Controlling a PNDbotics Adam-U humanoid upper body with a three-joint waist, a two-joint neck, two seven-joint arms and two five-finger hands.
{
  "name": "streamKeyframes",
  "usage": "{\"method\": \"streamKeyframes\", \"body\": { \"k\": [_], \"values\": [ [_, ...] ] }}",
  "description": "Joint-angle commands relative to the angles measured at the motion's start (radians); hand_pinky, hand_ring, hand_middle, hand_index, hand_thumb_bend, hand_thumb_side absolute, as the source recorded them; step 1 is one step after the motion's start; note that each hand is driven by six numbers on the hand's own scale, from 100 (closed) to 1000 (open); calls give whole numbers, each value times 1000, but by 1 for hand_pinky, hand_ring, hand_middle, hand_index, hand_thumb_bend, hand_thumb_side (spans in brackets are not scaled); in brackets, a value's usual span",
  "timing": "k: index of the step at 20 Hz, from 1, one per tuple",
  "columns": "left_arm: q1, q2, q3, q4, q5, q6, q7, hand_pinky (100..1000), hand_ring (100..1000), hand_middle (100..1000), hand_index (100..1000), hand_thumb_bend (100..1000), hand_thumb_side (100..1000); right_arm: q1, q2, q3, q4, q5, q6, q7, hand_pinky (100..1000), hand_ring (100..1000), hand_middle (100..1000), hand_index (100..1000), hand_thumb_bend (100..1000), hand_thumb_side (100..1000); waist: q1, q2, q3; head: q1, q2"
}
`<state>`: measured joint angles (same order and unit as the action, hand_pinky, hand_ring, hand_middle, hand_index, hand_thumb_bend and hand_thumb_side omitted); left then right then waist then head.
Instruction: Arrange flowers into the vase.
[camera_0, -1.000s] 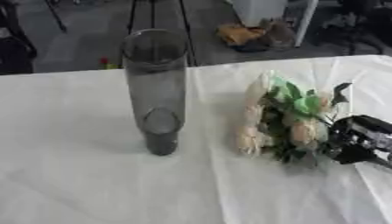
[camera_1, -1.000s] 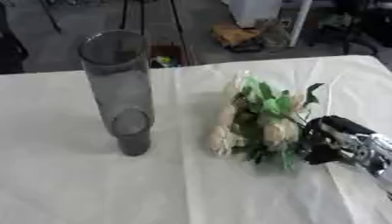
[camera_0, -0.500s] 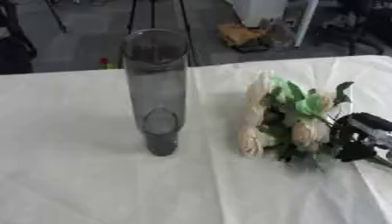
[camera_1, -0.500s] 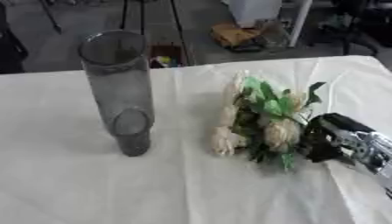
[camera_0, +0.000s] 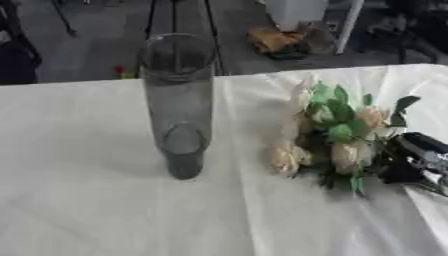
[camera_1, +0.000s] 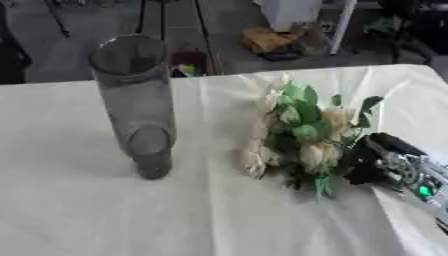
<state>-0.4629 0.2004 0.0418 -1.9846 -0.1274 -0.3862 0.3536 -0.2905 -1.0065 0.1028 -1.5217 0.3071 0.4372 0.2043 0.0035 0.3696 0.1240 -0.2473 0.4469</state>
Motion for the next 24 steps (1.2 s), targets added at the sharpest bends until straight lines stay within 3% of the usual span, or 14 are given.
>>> {"method": "streamKeyframes", "body": {
  "k": [1, 9, 18, 24],
  "values": [
    [-15, 4, 1, -15, 4, 3, 1, 738, 790, 786, 849, 100, 1000, -4, -15, 0, -2, -40, 12, -15, 235, 395, 226, 383, 100, 361, -3, -14, 1, 1, -8],
    [-16, 3, 0, -15, 4, 5, -1, 738, 789, 780, 843, 100, 1000, -8, -12, -1, -6, -90, 16, -68, 168, 325, 100, 256, 100, 354, -3, -14, 5, 1, -8],
    [-16, 4, -2, -15, 7, 8, -1, 736, 788, 774, 837, 100, 1000, -24, -23, -20, -46, -164, -2, -153, 100, 164, 100, 132, 100, 343, -6, -17, 3, 0, -9],
    [-15, 4, -1, -15, 6, 9, 0, 736, 789, 772, 834, 100, 1000, -29, -23, -28, -77, -208, 19, -194, 100, 127, 100, 114, 100, 339, -8, -17, 0, 1, -9]
  ]
}}
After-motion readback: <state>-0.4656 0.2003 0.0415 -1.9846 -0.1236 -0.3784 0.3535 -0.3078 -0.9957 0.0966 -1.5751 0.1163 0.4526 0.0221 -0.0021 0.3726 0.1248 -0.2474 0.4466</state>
